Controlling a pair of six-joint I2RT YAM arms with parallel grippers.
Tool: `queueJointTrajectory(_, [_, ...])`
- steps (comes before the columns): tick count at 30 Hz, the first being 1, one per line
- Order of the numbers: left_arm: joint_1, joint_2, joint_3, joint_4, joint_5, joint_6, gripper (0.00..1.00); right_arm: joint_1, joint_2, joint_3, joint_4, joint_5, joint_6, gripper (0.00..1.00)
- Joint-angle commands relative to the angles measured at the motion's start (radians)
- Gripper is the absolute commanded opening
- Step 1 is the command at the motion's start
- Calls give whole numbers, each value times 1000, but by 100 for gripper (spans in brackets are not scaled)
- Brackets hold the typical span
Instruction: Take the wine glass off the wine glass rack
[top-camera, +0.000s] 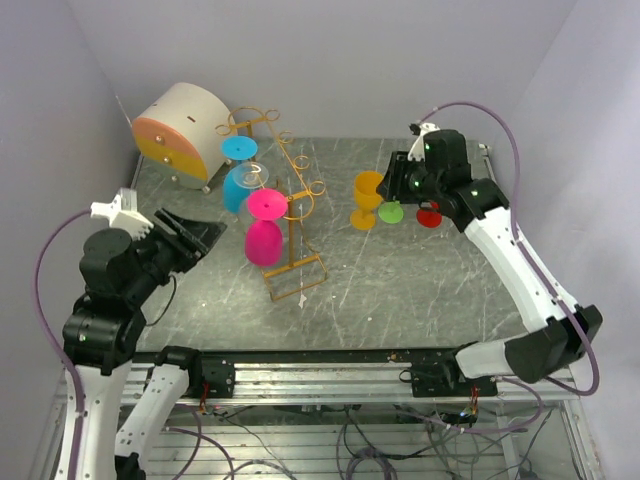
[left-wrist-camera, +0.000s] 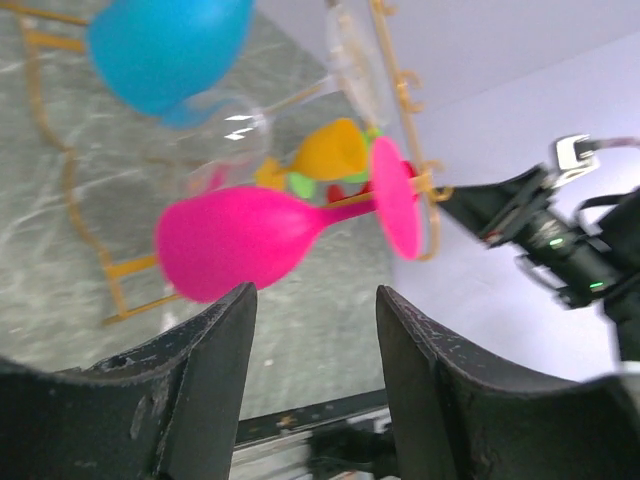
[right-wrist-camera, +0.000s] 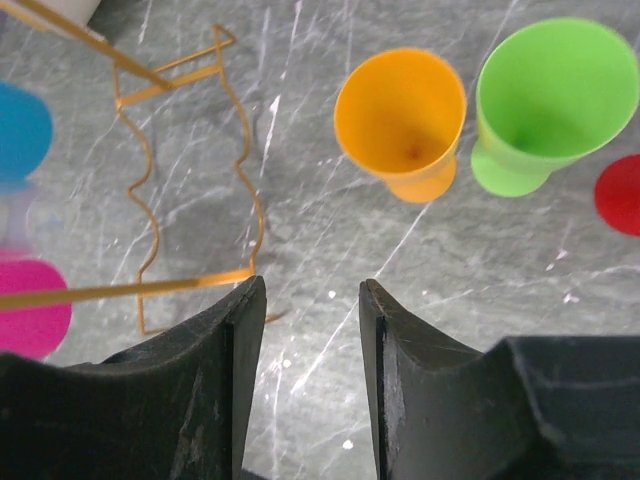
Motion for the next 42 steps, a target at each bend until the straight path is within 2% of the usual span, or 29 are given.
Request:
queueJointTrajectory(1, [4,99,47,184,178,-153,61,16,-97,-107,72,-84,39,41])
queueJointTrajectory(4, [4,156,25,276,264,-224,60,23,-151,-155,79,-84,40,40])
queueJointTrajectory(8, [4,204,-2,345,286,-271,59,25,-198,-202,85,-76,33,40])
queueJointTrajectory(19, [4,304,11,356,331,-285,55,26,-240,-233,97,-55,25,38])
queueJointTrajectory(29, [4,313,-25,405,359,-308,38,25,-247,-246,105,-56,25,38])
queueJointTrajectory(39, [4,329,-47,422,373,-312,35,25,-253,-251,107,-57,23,38])
queueJointTrajectory(42, [4,328,-60,432,386,-321,27,25,-257,-254,105,-57,18,38])
